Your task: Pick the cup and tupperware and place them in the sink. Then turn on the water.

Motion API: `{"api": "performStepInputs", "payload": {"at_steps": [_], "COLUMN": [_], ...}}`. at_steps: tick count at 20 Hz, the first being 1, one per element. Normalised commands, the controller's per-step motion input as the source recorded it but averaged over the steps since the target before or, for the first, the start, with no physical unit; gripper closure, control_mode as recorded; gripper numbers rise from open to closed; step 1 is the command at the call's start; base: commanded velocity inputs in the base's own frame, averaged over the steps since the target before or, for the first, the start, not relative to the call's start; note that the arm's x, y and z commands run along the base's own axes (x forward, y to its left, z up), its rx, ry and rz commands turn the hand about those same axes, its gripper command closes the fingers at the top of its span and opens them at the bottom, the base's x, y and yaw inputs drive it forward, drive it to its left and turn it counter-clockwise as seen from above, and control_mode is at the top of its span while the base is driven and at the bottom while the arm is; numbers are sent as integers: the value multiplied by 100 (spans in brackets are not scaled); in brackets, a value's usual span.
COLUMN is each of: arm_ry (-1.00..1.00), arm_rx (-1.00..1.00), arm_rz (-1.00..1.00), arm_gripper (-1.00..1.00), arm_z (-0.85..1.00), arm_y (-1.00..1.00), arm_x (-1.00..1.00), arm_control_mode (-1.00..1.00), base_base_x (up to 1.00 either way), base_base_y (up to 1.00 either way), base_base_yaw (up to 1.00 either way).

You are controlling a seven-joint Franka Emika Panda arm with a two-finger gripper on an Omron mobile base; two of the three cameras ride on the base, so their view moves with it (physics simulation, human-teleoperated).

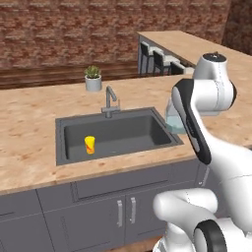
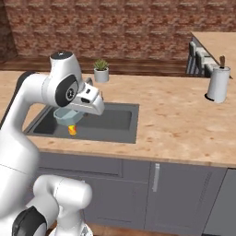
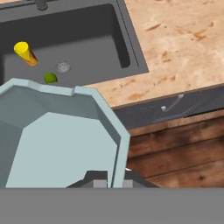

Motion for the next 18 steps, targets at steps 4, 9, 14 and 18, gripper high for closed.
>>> {"api": "performStepInputs", "payload": {"at_steps": [4, 9, 14, 18], "arm_ry": [0, 0, 0, 0], "arm_rx": [0, 0, 0, 0], "arm_rz": [0, 0, 0, 0], "arm_gripper": [100, 100, 100, 100], "arm_z": [0, 0, 0, 0], "arm_y": [0, 0, 0, 0], "arm_x": [0, 0, 0, 0], "arm_control_mode": [100, 100, 100, 100], "base_base_x": [20, 27, 27, 23], "base_base_y": [0, -10, -20, -18], "base_base_yaw": [1, 6, 16, 9]}}
